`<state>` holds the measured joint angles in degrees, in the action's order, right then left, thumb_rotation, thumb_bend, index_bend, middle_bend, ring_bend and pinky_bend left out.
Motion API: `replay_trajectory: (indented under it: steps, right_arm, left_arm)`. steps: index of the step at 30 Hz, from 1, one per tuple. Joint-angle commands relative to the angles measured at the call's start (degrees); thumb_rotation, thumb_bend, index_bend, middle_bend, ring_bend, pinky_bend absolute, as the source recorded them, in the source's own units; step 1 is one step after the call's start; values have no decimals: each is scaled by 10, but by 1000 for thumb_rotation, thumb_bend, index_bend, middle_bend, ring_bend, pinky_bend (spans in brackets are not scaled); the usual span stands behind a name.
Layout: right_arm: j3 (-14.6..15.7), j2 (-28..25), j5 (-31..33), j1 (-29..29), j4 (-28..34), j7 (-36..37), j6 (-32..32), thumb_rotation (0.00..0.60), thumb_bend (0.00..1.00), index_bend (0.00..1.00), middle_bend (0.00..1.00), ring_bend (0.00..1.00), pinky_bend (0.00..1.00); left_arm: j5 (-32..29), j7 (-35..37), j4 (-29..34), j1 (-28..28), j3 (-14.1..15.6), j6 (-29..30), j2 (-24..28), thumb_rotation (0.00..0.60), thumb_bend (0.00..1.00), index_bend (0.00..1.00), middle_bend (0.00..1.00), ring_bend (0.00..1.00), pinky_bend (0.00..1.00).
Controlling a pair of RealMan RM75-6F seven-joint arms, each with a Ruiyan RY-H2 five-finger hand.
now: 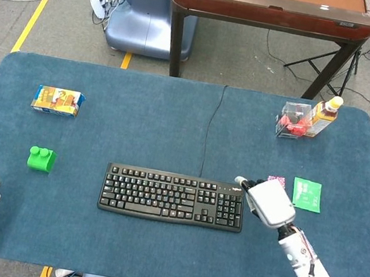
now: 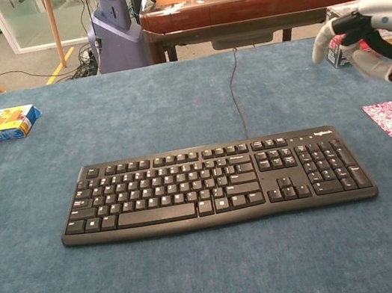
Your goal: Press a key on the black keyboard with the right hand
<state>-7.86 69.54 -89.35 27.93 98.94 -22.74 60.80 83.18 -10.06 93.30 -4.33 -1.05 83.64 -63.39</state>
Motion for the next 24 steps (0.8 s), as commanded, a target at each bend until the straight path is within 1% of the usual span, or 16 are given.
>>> replay_trajectory:
  steps: [1, 3, 8, 12, 16, 24]
  right_arm:
    - [-8, 11, 13, 23, 20, -38, -28, 600, 774, 322, 637, 766, 1000]
    - [-10, 15, 25, 34, 29, -58, -43, 600, 781, 322, 668, 790, 1000]
    - [-10, 24, 62, 61, 53, -116, -78, 600, 797, 322, 705, 805, 1000]
    - [-4, 35, 85, 79, 64, -157, -98, 600, 819, 322, 734, 822, 1000]
    - [4, 49, 110, 97, 70, -190, -116, 600, 836, 322, 737, 823, 1000]
    - [23, 74, 137, 116, 79, -218, -123, 600, 839, 322, 760, 834, 1000]
  left_arm:
    - [-5, -7, 6, 1, 1, -3, 3, 600, 297, 499, 450, 457, 661]
    - [-8, -12, 10, 1, 1, -5, 5, 600, 297, 499, 450, 457, 661]
    - [-11, -18, 16, 3, 1, -5, 7, 600, 297, 498, 450, 457, 661]
    - [-13, -19, 17, 3, 1, -7, 8, 600, 297, 497, 450, 457, 661]
    - [-17, -20, 15, 2, 1, -11, 7, 600, 297, 497, 450, 456, 661]
    - [-27, -17, 10, 1, -2, -18, 6, 600, 296, 497, 450, 456, 661]
